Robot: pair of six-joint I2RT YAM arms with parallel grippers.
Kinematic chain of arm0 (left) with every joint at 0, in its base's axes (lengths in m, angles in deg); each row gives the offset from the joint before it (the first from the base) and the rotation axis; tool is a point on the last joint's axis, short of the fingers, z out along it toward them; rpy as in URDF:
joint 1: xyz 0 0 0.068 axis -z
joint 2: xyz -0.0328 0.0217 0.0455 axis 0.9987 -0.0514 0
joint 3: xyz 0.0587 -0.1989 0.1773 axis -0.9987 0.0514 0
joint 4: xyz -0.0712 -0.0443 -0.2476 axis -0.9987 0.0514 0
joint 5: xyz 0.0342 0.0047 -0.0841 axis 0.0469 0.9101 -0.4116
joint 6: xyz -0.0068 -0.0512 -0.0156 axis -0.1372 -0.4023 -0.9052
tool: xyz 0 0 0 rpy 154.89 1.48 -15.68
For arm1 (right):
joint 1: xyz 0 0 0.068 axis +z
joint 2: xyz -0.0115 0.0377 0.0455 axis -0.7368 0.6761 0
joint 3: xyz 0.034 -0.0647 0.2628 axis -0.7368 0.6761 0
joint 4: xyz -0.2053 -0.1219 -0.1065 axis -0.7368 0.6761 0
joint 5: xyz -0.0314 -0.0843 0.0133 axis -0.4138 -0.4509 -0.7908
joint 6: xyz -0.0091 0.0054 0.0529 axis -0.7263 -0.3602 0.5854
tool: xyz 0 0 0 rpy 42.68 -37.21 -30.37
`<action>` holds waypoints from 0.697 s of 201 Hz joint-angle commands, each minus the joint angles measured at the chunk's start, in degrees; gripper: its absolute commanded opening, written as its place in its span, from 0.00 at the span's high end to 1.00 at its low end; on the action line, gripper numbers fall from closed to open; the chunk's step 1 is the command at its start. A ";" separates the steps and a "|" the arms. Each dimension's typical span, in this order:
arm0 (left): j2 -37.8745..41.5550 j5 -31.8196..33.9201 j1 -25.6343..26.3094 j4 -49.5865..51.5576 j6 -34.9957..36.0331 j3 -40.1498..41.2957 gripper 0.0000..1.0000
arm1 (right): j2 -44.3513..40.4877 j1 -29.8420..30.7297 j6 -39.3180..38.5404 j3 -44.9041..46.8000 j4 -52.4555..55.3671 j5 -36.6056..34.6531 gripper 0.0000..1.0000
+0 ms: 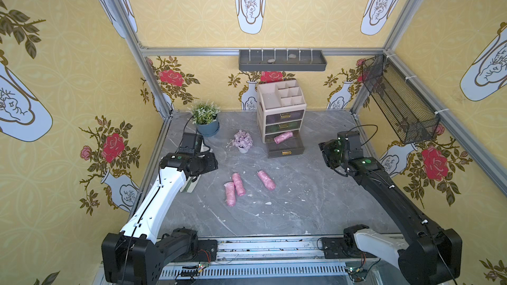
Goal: Sort the rolls of trash bags by color and place them into the drawer
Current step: Place the roll of trash bags in the drawer.
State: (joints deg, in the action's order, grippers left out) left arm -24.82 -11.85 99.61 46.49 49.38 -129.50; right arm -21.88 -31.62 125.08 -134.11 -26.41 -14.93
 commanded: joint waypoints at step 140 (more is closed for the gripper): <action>-10.43 0.17 17.41 -1.24 -10.08 10.31 0.42 | -0.88 -11.88 -6.27 5.68 -1.15 11.42 0.48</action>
State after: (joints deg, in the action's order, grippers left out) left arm -33.83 -9.71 117.07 47.10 39.42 -119.88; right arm -23.06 -43.38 119.77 -128.60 -25.27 -4.33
